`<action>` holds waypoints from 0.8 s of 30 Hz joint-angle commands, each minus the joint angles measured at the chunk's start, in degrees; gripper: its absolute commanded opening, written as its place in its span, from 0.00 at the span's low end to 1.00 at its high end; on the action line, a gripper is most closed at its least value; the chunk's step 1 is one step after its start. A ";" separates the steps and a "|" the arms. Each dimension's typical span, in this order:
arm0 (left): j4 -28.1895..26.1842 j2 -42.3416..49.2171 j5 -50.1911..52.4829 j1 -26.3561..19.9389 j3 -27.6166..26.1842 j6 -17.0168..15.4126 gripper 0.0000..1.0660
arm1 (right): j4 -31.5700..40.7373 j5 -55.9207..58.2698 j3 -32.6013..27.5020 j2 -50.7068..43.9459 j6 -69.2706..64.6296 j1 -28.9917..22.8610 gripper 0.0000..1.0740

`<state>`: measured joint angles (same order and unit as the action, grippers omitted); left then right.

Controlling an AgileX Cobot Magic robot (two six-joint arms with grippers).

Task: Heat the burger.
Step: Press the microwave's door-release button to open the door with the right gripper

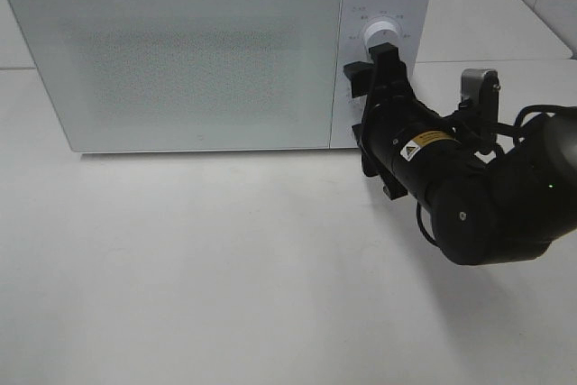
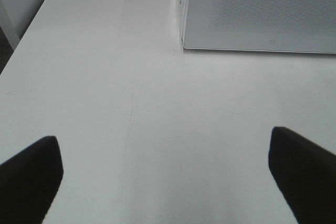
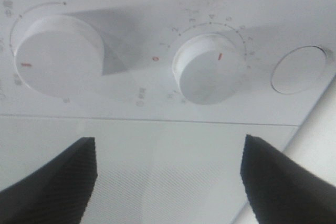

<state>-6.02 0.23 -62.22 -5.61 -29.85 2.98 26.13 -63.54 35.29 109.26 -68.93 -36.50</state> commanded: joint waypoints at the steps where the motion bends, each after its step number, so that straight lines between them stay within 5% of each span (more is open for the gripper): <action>1: -0.06 1.09 0.74 -0.17 0.17 -0.23 0.94 | -1.66 6.30 -1.20 -3.38 7.91 0.29 0.70; 10: -0.06 1.09 0.74 -0.17 0.17 -0.23 0.94 | -2.52 26.30 -0.86 -11.29 33.75 0.46 0.70; 12: -0.06 1.09 0.74 -0.17 0.17 -0.23 0.94 | -2.69 39.13 1.49 -14.09 47.15 2.06 0.70; 24: -0.06 1.09 0.74 -0.17 0.17 -0.23 0.94 | -3.27 70.82 7.96 -18.05 73.97 8.59 0.70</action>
<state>-6.02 0.23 -62.22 -5.61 -29.85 2.98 23.84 2.41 42.51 92.25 1.03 -28.48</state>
